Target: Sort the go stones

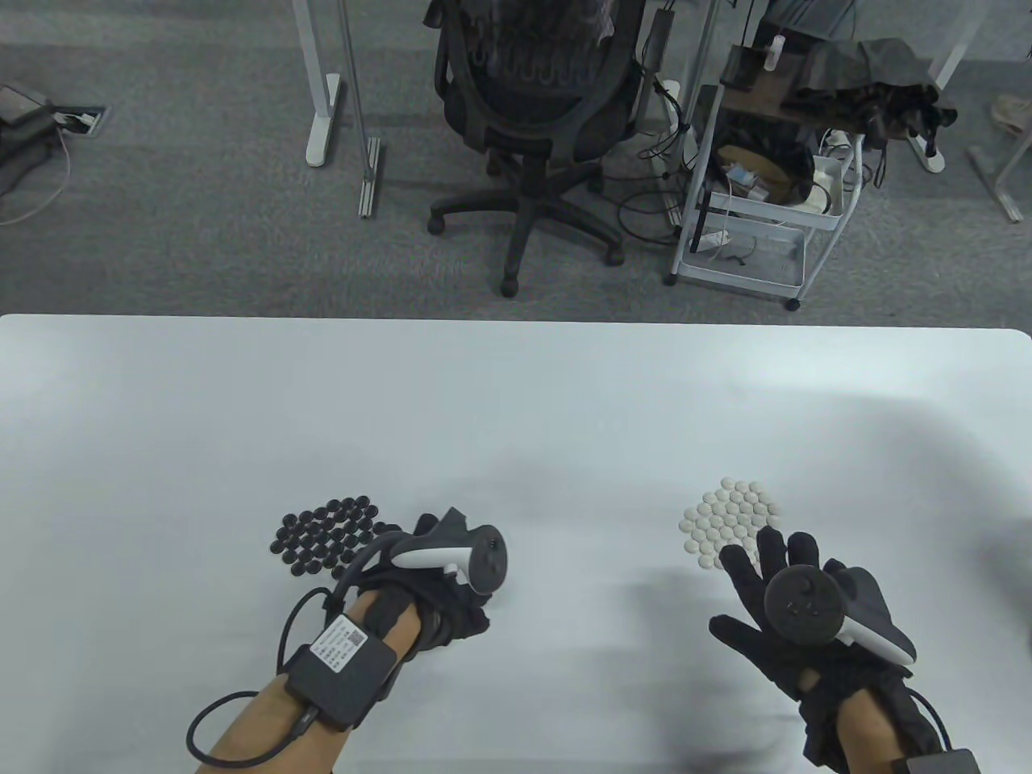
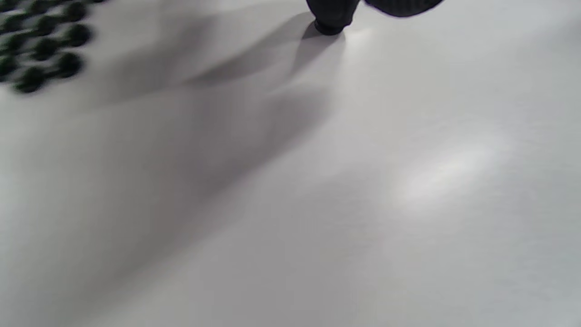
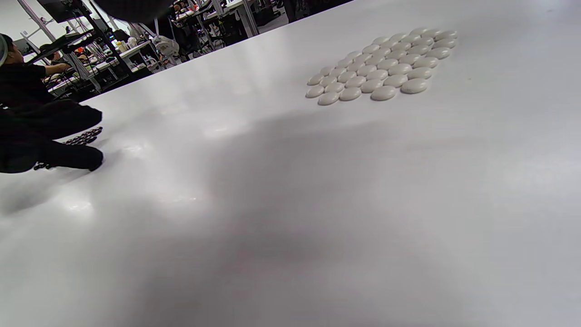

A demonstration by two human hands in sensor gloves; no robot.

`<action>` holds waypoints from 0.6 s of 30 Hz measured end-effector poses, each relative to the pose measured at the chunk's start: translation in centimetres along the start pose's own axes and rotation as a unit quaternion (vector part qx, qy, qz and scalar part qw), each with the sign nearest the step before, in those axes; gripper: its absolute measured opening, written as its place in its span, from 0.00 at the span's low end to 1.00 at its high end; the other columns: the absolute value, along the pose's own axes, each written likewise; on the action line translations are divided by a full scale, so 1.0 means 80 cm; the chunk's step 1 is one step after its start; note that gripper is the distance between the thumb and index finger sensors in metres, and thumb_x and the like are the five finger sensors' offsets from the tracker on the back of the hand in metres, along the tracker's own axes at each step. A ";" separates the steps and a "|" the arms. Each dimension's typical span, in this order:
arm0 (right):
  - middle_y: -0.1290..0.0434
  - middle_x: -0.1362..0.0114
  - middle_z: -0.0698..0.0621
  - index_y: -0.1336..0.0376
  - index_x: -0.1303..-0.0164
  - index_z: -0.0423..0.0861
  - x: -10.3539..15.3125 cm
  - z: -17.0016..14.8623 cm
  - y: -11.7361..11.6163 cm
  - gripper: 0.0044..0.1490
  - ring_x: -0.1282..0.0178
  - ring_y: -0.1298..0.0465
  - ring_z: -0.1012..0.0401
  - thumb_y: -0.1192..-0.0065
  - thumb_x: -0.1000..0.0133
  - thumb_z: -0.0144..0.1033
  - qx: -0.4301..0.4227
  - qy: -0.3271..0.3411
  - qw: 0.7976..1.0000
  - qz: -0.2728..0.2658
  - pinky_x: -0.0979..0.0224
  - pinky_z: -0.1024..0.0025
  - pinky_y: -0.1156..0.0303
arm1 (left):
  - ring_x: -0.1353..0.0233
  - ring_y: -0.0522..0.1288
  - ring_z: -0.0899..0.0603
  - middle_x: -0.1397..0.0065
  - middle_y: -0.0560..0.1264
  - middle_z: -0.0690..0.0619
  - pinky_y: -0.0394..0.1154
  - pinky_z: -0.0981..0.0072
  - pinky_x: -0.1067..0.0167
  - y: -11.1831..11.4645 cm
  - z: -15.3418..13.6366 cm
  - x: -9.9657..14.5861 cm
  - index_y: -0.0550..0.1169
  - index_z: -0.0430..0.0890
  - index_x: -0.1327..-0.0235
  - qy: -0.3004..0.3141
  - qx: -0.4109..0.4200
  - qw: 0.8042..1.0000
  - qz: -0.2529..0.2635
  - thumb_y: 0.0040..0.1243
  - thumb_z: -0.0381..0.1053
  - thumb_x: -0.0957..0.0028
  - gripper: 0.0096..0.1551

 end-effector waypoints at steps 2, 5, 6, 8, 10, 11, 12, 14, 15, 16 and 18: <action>0.79 0.21 0.28 0.70 0.15 0.41 0.000 0.000 0.000 0.53 0.30 0.80 0.30 0.60 0.39 0.57 0.000 0.000 1.000 0.001 0.40 0.23 0.78 | 0.28 0.20 0.21 0.19 0.24 0.30 0.25 0.14 0.42 0.005 -0.033 0.006 0.55 0.57 0.15 -0.031 0.017 0.999 -0.002 0.34 0.59 0.39 0.36; 0.79 0.21 0.28 0.70 0.15 0.41 0.000 0.000 -0.001 0.53 0.30 0.80 0.30 0.60 0.39 0.57 0.001 0.000 1.000 0.002 0.40 0.23 0.78 | 0.28 0.19 0.21 0.19 0.23 0.30 0.25 0.14 0.41 0.009 -0.071 0.012 0.55 0.57 0.15 -0.063 0.052 0.997 -0.002 0.34 0.59 0.39 0.36; 0.79 0.21 0.28 0.70 0.15 0.41 0.000 0.001 -0.001 0.53 0.30 0.80 0.30 0.60 0.39 0.57 0.002 0.000 1.000 0.002 0.40 0.23 0.78 | 0.29 0.19 0.21 0.20 0.23 0.30 0.25 0.14 0.41 0.010 -0.080 0.013 0.56 0.57 0.15 -0.071 0.061 0.996 0.000 0.34 0.59 0.39 0.36; 0.79 0.21 0.28 0.70 0.15 0.41 -0.001 0.001 -0.001 0.53 0.30 0.80 0.30 0.60 0.39 0.57 0.002 -0.001 1.000 0.002 0.40 0.23 0.78 | 0.29 0.18 0.22 0.20 0.22 0.31 0.24 0.14 0.41 0.011 -0.097 0.014 0.56 0.57 0.15 -0.085 0.075 0.994 0.006 0.34 0.59 0.39 0.36; 0.79 0.21 0.28 0.70 0.15 0.41 -0.001 0.001 -0.002 0.53 0.30 0.80 0.30 0.60 0.39 0.57 0.002 -0.001 1.000 0.004 0.40 0.23 0.78 | 0.29 0.17 0.22 0.20 0.21 0.32 0.23 0.15 0.41 0.010 -0.108 0.013 0.55 0.58 0.15 -0.097 0.082 0.992 0.014 0.34 0.59 0.40 0.36; 0.79 0.21 0.28 0.70 0.15 0.41 -0.001 0.001 -0.002 0.53 0.30 0.80 0.30 0.60 0.39 0.57 0.002 -0.002 1.000 0.004 0.40 0.23 0.78 | 0.29 0.17 0.22 0.20 0.21 0.32 0.23 0.15 0.41 0.010 -0.112 0.012 0.55 0.58 0.15 -0.099 0.089 0.991 0.015 0.33 0.59 0.40 0.36; 0.79 0.21 0.28 0.70 0.15 0.41 -0.001 0.001 -0.002 0.53 0.30 0.80 0.30 0.60 0.39 0.57 0.002 -0.002 1.000 0.005 0.40 0.23 0.78 | 0.29 0.17 0.22 0.21 0.21 0.32 0.23 0.15 0.41 0.010 -0.115 0.011 0.55 0.58 0.15 -0.099 0.100 0.990 0.018 0.33 0.59 0.40 0.36; 0.79 0.21 0.28 0.70 0.15 0.41 -0.001 0.001 -0.002 0.53 0.30 0.80 0.30 0.60 0.39 0.57 0.003 -0.002 1.000 0.006 0.40 0.23 0.78 | 0.29 0.17 0.22 0.21 0.21 0.32 0.23 0.15 0.41 0.008 -0.122 0.009 0.55 0.58 0.15 -0.100 0.115 0.988 0.021 0.33 0.59 0.40 0.36; 0.79 0.21 0.28 0.70 0.15 0.41 -0.001 0.001 -0.002 0.53 0.30 0.80 0.30 0.60 0.39 0.57 0.003 -0.002 1.000 0.005 0.40 0.23 0.78 | 0.29 0.17 0.23 0.21 0.21 0.32 0.23 0.15 0.41 0.008 -0.124 0.008 0.55 0.58 0.15 -0.103 0.117 0.988 0.021 0.33 0.59 0.40 0.36; 0.79 0.21 0.28 0.70 0.15 0.41 -0.001 0.001 -0.002 0.53 0.30 0.80 0.30 0.60 0.39 0.57 0.003 -0.001 1.000 0.005 0.40 0.23 0.78 | 0.29 0.17 0.23 0.21 0.21 0.32 0.23 0.15 0.41 0.007 -0.127 0.008 0.55 0.58 0.15 -0.106 0.121 0.987 0.023 0.33 0.59 0.40 0.36; 0.79 0.21 0.28 0.70 0.15 0.41 -0.001 0.001 -0.002 0.53 0.30 0.80 0.30 0.60 0.39 0.57 0.002 -0.002 1.000 0.003 0.40 0.23 0.78 | 0.29 0.17 0.23 0.21 0.21 0.32 0.23 0.15 0.41 0.005 -0.132 0.007 0.55 0.58 0.15 -0.111 0.129 0.985 0.024 0.33 0.59 0.40 0.36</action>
Point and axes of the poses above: the tracker on the back of each hand, its own z axis roughly to the thumb side, its own x axis roughly from the fingertips to the wrist, y = z × x, the point moved 5 cm from there along -x, roughly from the wrist to the fingertips
